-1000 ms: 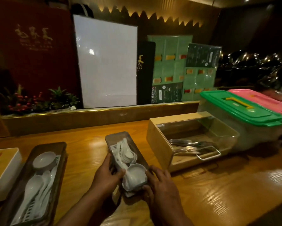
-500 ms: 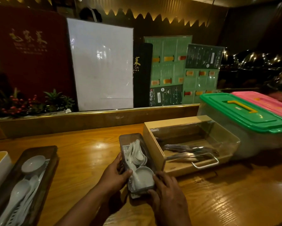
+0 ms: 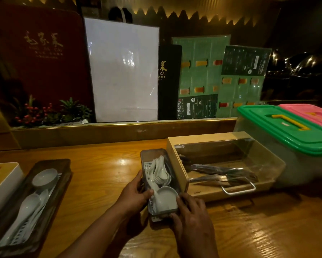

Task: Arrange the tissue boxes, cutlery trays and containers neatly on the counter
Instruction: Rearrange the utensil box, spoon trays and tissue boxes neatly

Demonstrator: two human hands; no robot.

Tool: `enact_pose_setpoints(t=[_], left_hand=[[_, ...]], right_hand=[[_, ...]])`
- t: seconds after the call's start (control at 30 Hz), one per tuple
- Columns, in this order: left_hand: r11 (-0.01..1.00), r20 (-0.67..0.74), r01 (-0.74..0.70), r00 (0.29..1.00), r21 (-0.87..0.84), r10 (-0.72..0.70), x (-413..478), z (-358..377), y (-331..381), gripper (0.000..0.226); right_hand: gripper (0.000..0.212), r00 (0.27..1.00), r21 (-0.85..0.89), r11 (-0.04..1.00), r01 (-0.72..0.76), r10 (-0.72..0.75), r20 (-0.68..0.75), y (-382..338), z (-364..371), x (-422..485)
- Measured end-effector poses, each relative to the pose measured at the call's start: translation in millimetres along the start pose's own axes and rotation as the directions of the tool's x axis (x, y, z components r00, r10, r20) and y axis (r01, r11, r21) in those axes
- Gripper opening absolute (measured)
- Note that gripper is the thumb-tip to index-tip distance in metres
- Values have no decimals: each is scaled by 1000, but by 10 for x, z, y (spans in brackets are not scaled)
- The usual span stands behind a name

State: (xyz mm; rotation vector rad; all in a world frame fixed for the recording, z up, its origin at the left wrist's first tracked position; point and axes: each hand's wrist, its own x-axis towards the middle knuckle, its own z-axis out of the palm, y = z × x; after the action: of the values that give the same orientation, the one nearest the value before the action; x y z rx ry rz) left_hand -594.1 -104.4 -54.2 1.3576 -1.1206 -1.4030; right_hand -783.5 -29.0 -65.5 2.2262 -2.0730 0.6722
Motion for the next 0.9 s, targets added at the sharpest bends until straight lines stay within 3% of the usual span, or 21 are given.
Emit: enact_pose_setpoints(t=[0.4,0.47,0.63,0.7,0.77,0.9], left_hand=[[1000,-6,14,1000,11,-14,-62,16,60,85],[996,-34,-14,999,85,17,-133,-52,59,85],[960,-99,-114,985,257,144,-390,-565,103,75],[910,-121,-162,967,382,223,-515,-913,146,67],[836,-112,-191,951,514,287,-656,-1310,205,57],[608,-61,-210,917,766,393,-985,-2088,311,51]], right_hand=[[62,999,77,996,35,-34,-10,-47,-92,-59],[59,999,106,993,43,-41,-18,-157,-100,-81],[45,962,242,940,240,-197,-191,-642,-36,-139],[41,952,308,904,295,-251,-177,-944,55,-156],[45,949,372,875,311,-306,-75,-1308,175,-181],[64,906,430,851,301,-396,149,-2143,399,-265]])
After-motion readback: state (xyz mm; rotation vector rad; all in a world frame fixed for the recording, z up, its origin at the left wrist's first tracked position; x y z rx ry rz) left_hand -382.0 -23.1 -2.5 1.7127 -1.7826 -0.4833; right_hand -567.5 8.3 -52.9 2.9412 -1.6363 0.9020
